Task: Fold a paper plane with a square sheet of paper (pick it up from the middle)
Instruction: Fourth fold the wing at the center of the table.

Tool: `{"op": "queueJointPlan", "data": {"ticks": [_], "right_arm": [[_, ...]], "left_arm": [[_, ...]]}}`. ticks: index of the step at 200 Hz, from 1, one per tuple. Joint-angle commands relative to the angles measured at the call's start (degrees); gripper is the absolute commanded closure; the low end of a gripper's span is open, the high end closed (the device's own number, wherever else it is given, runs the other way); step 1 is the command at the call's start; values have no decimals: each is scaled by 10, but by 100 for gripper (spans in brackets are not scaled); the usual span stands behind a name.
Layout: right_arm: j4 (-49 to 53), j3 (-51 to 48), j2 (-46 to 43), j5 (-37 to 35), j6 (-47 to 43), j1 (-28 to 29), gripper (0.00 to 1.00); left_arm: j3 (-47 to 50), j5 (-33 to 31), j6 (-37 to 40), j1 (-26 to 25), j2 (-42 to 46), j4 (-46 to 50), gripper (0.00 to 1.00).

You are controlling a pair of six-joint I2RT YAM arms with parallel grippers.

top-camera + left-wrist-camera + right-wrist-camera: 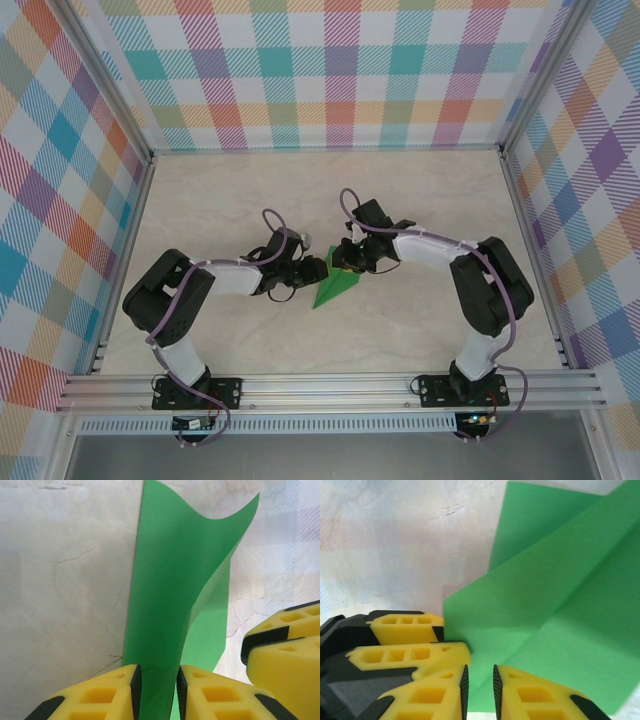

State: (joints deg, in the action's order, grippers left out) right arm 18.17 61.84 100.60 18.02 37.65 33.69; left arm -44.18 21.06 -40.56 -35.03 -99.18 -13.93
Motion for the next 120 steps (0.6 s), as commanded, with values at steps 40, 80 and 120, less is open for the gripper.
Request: {"op": "queueJointPlan", "data": {"ticks": [40, 80, 120], "right_arm": [[56, -17, -6, -83, 32, -8, 76], [66, -9, 19, -73, 41, -10, 80], [73, 0, 44, -59, 39, -10, 82]], "left_arm": [[-17, 54, 44, 9, 15, -40, 83], [-19, 75, 62, 8, 19, -48, 92], [-27, 97, 83, 4, 8, -51, 94]]}}
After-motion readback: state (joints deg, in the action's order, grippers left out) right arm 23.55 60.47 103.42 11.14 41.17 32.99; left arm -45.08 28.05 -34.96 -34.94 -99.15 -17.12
